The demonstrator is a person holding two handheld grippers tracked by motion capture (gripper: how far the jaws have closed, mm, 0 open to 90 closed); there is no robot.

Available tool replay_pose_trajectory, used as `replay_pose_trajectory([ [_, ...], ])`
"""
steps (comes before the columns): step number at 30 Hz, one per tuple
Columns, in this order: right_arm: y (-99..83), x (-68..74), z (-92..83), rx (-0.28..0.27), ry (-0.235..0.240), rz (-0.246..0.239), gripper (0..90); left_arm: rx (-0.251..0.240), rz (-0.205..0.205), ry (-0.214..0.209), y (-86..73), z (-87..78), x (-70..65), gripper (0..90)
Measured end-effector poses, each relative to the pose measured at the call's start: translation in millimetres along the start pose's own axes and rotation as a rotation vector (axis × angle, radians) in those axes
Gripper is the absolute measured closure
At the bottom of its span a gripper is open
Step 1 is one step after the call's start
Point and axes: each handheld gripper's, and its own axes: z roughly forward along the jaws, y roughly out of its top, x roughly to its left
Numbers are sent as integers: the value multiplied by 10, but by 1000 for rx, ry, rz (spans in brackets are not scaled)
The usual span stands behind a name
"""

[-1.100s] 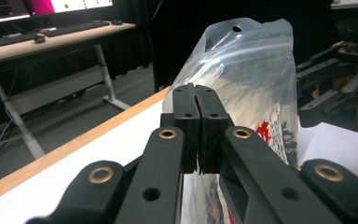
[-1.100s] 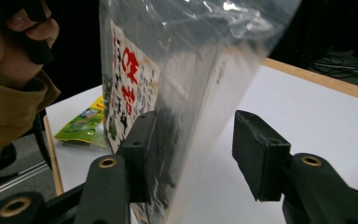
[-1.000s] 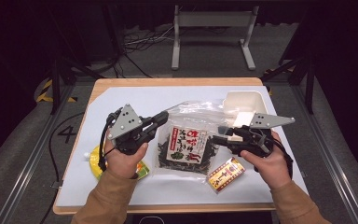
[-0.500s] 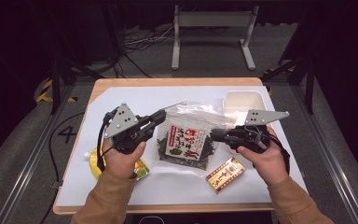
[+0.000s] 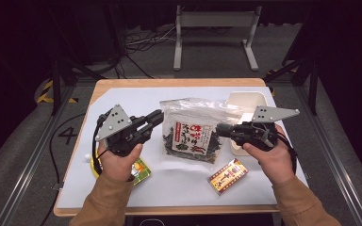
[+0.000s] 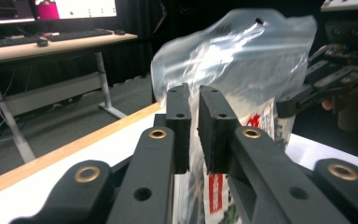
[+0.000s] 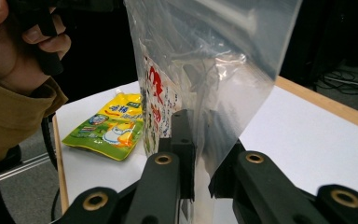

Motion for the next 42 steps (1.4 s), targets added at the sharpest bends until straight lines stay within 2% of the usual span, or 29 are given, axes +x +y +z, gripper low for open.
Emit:
replay_pose_trajectory([
  [7, 86, -40, -12, 12, -10, -12, 832, 14, -30, 17, -38, -79, 57, 731],
  [11, 159, -96, -39, 29, -32, -30, 831, 29, -50, 34, -77, -134, 97, 714],
  [27, 399, -327, -177, 22, -79, -24, 830, 71, -66, 85, -178, -313, 198, 653],
  [35, 465, -452, -248, 15, -109, -21, 829, 99, -80, 99, -238, -354, 272, 632],
  [42, 507, -575, -345, 15, -151, -20, 828, 128, -95, 100, -303, -317, 356, 609],
])
